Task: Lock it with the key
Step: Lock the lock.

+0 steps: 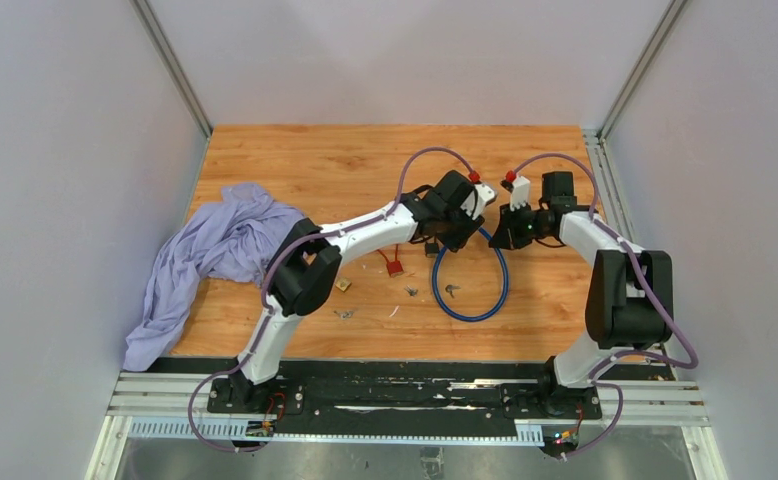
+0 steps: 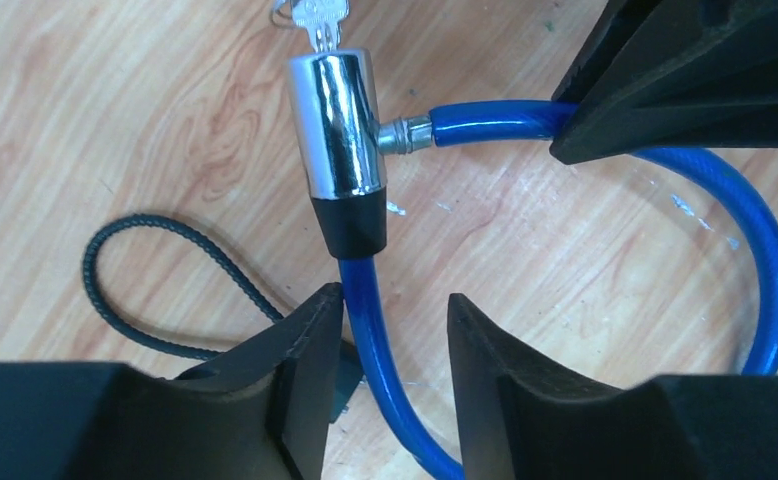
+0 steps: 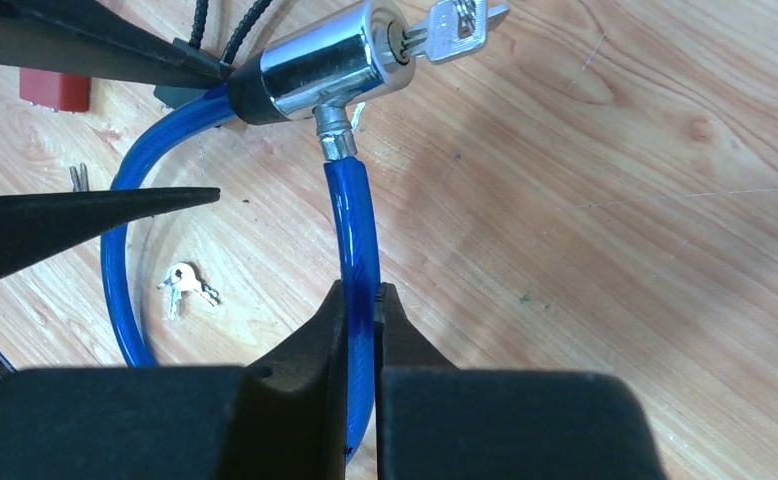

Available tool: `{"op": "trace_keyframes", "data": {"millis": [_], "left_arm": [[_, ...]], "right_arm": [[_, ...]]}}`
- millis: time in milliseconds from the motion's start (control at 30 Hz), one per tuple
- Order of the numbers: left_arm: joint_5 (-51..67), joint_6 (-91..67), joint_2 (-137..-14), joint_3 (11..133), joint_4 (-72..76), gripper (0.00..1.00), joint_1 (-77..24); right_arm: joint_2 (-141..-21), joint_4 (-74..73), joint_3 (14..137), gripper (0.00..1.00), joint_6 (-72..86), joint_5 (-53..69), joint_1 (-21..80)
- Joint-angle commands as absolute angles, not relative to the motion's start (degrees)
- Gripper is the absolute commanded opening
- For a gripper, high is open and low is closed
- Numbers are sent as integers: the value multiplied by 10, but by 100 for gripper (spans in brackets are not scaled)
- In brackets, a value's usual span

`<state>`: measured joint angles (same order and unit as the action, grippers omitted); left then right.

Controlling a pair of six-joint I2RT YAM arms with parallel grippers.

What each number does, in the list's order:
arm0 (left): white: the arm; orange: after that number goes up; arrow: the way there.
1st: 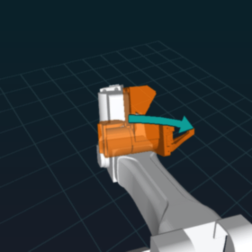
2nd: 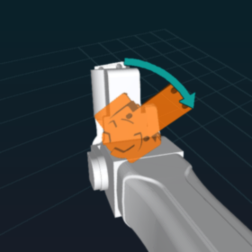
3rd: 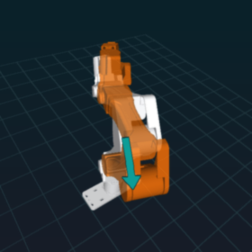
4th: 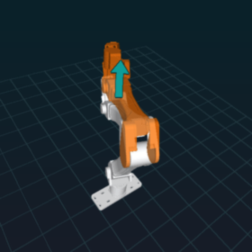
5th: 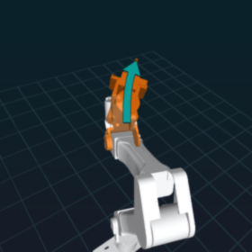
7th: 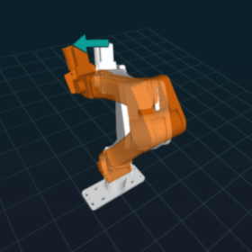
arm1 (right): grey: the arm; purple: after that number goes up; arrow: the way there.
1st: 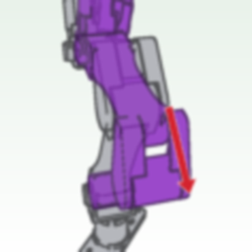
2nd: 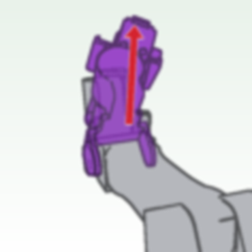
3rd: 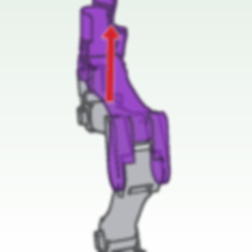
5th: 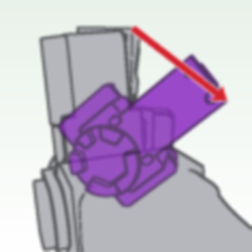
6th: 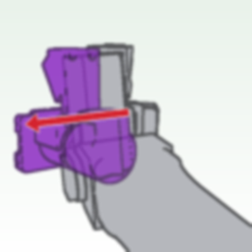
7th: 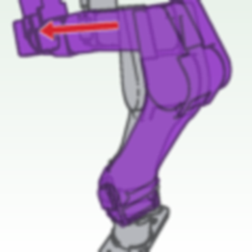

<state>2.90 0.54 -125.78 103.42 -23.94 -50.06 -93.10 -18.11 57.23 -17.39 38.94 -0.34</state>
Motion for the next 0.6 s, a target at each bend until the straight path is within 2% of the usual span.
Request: {"op": "trace_keyframes", "data": {"millis": [0,233,567], "left_arm": [[83,-10,-1230,1021,-231,49,-487],[140,-4,-1218,1007,-221,59,-463],[259,-18,-1224,1018,-203,56,-440]], "right_arm": [[-900,-145,561,1,-201,397,2],[-873,-137,547,1,-211,406,2],[-839,-137,539,1,-220,431,2]]}}
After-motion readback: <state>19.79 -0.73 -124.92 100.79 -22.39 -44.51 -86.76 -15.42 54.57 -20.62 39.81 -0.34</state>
